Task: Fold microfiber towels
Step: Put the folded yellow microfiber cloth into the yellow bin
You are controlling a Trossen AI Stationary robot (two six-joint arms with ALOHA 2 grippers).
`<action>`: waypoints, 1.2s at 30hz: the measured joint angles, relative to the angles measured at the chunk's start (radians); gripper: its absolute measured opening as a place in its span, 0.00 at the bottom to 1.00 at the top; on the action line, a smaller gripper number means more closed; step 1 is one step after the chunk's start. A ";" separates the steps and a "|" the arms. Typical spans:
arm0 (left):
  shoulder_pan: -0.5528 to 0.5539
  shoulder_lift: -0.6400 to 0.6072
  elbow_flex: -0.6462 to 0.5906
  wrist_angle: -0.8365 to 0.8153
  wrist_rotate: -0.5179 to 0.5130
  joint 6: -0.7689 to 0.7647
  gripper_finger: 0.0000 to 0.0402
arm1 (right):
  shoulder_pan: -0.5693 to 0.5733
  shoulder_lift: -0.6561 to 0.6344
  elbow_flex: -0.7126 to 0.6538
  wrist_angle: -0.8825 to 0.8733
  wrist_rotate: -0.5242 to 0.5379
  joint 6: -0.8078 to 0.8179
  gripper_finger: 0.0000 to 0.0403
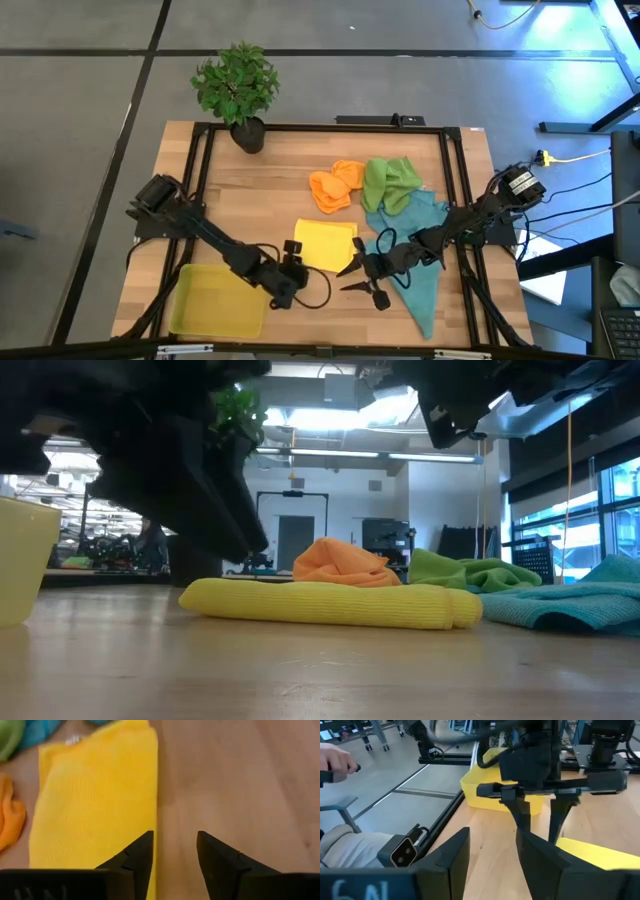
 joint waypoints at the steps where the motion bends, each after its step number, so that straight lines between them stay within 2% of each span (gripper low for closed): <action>1: 0.007 0.000 0.000 -0.026 0.001 0.000 0.38 | 0.000 0.000 0.000 0.000 0.001 0.000 0.40; 9: 0.051 0.003 0.000 -0.064 0.003 0.048 0.51 | 0.000 0.000 0.000 0.000 0.023 0.000 0.40; 14: 0.051 0.059 0.000 -0.053 0.014 0.084 0.54 | -0.001 0.000 0.000 -0.001 0.026 0.000 0.40; 22: 0.047 0.122 0.005 -0.050 -0.086 0.097 0.54 | -0.001 0.000 0.000 -0.005 0.026 0.000 0.40; 29: 0.049 0.125 0.004 -0.055 -0.111 0.101 0.53 | -0.001 0.000 0.000 -0.006 0.026 0.000 0.40; 36: 0.051 0.132 0.004 -0.070 -0.116 0.099 0.44 | 0.036 0.000 0.000 -0.008 0.025 -0.001 0.40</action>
